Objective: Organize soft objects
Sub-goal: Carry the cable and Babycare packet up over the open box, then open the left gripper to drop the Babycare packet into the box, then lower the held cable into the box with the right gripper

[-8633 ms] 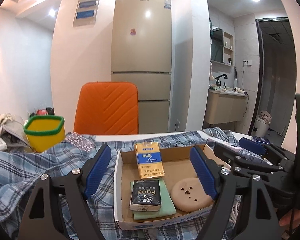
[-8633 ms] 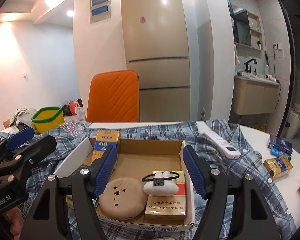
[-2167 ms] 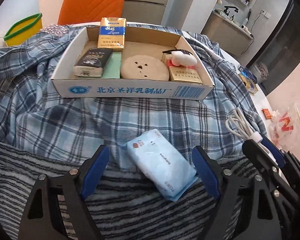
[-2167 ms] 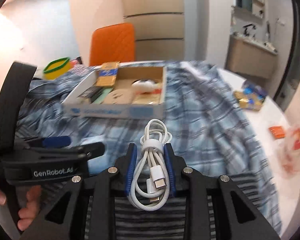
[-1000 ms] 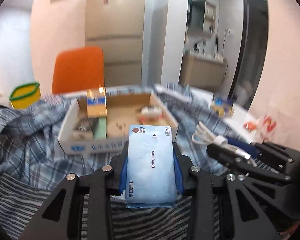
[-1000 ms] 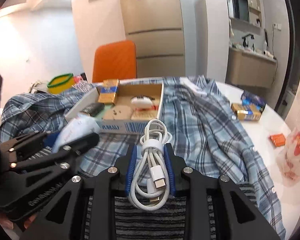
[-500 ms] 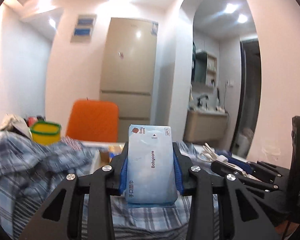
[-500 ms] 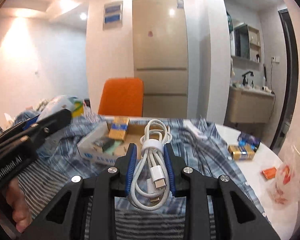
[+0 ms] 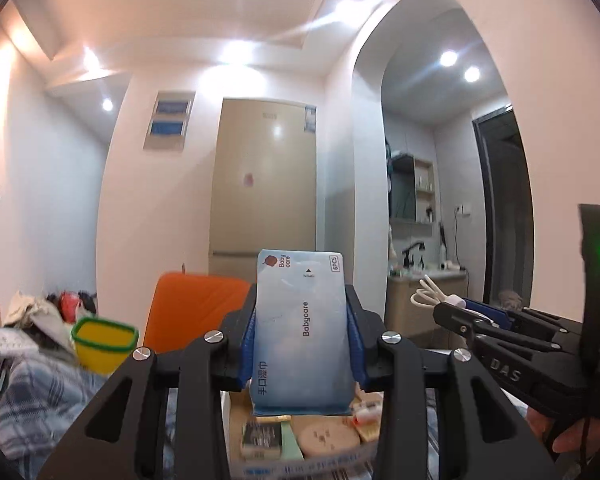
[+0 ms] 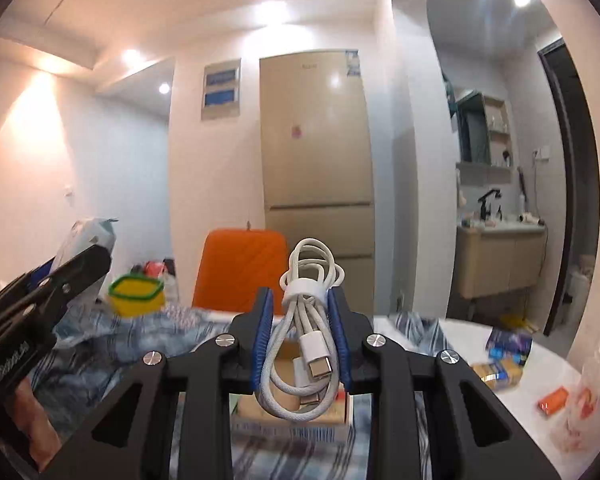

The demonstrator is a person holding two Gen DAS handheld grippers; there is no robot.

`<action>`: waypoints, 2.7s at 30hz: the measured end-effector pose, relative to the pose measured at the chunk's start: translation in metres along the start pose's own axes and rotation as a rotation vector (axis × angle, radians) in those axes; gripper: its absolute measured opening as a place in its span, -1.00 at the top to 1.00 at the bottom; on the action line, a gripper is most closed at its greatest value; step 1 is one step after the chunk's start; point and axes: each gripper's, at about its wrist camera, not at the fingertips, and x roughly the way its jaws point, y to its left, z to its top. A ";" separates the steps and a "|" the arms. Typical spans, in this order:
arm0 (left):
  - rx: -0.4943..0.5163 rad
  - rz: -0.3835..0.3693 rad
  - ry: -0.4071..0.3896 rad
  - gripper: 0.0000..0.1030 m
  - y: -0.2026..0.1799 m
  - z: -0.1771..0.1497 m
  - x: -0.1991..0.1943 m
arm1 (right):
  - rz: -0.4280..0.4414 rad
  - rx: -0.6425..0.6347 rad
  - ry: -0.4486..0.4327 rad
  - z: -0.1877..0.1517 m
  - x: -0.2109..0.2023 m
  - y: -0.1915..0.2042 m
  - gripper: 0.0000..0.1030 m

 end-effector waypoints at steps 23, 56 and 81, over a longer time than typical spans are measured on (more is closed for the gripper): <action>0.035 0.045 0.112 0.27 0.000 -0.053 0.058 | 0.049 -0.020 0.044 -0.045 0.082 0.010 0.42; -0.032 0.020 0.439 0.26 0.011 -0.077 0.116 | 0.026 0.049 0.330 -0.066 0.132 -0.006 0.41; -0.053 0.034 0.339 -0.71 0.019 -0.044 0.056 | 0.004 0.077 0.347 -0.035 0.092 -0.018 -0.18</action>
